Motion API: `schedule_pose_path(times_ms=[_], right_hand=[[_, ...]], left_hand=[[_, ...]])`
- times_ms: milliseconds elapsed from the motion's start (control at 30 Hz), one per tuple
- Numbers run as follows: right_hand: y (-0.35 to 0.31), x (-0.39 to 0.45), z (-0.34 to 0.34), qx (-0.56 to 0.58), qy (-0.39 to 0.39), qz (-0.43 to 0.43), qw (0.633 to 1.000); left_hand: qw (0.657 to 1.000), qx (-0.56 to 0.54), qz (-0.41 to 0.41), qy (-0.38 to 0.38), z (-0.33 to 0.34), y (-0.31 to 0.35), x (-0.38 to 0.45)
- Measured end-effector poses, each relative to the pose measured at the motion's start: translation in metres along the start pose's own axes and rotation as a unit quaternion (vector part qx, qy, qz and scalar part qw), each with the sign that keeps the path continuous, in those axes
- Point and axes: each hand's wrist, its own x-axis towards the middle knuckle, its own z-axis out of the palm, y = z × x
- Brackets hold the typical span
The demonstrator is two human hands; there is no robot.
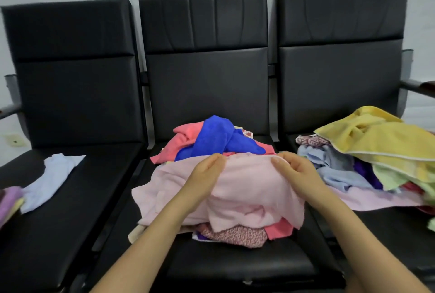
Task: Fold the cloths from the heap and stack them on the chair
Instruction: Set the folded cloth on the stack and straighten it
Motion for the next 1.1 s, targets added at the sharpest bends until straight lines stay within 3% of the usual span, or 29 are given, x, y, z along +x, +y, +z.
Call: schedule_pose_path(times_ms=[100,233,300,433,567,667,800,967,1100], right_hand=[[-0.001,0.001,-0.013,0.019,0.052,0.014,0.998],[-0.021,0.018,-0.028,0.131,0.142,0.036,0.981],[-0.039,0.039,-0.038,0.170,0.165,0.036,0.971],[-0.071,0.100,-0.044,0.126,0.157,0.032,0.979],[-0.074,0.176,-0.022,-0.073,0.177,0.007,0.982],[-0.050,0.198,0.001,-0.244,0.161,0.074,0.954],[-0.017,0.148,0.032,-0.206,0.140,0.055,0.967],[0.024,0.034,0.030,-0.129,0.092,0.109,0.981],[0.034,-0.021,0.040,-0.139,-0.022,0.082,0.987]], left_hand=[[0.971,0.192,-0.013,-0.139,-0.013,-0.005,-0.004],[0.963,0.199,-0.083,-0.161,-0.041,0.009,-0.005],[0.975,0.134,-0.104,-0.144,-0.067,0.033,0.000],[0.994,-0.027,-0.101,-0.031,-0.118,0.071,0.033],[0.986,0.045,-0.074,0.143,-0.135,0.075,0.102],[0.967,0.081,-0.089,0.226,-0.137,0.042,0.138],[0.961,0.138,-0.139,0.196,-0.109,-0.006,0.117],[0.963,0.179,-0.086,0.183,-0.061,-0.045,0.040],[0.968,0.211,-0.083,0.103,-0.033,-0.057,-0.009]])
